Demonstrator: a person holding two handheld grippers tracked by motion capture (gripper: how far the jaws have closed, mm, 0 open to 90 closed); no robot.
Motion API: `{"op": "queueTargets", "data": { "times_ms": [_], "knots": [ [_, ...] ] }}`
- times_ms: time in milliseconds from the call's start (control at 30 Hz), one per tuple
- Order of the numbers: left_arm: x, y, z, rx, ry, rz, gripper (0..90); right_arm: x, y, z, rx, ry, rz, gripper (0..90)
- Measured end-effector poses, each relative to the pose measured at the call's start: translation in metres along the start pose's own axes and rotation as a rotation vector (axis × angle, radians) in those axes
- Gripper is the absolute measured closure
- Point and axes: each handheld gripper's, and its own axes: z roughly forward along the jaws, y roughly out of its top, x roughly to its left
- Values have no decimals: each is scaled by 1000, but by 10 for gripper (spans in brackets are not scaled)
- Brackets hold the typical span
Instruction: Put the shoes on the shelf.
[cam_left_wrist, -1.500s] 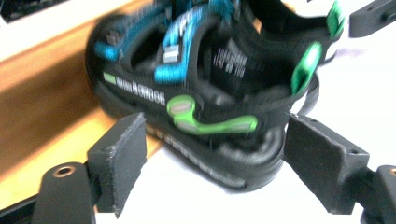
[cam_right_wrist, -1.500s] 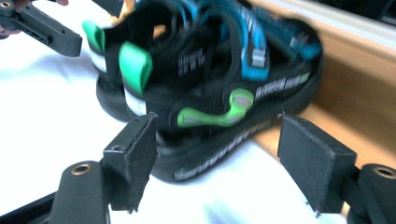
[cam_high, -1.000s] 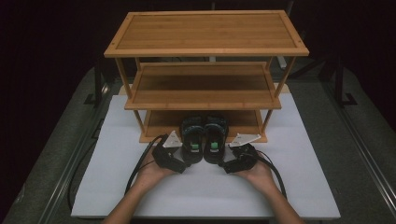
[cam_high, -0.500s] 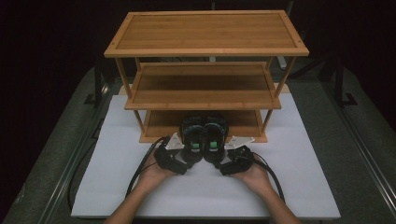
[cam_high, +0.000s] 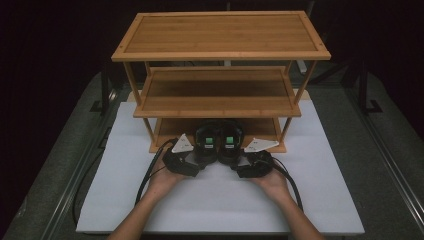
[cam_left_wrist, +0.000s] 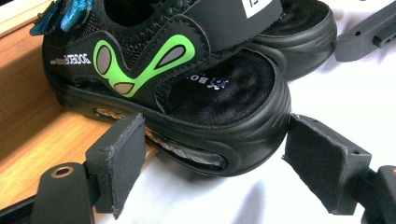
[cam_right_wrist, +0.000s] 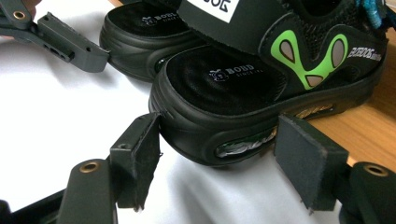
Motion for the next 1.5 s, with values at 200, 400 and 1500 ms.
{"op": "queueTargets", "data": {
  "times_ms": [200, 400, 1500],
  "knots": [
    [9, 2, 5, 5, 1, -15, 229, -6, 4, 7, 2, -7, 1, 316],
    [20, 5, 10, -1, 3, -39, 262, -14, 10, 13, 10, -19, 4, 326],
    [56, 20, 26, -8, -5, -110, 494, -53, 23, 32, -23, -27, 70, 504]
  ]
}}
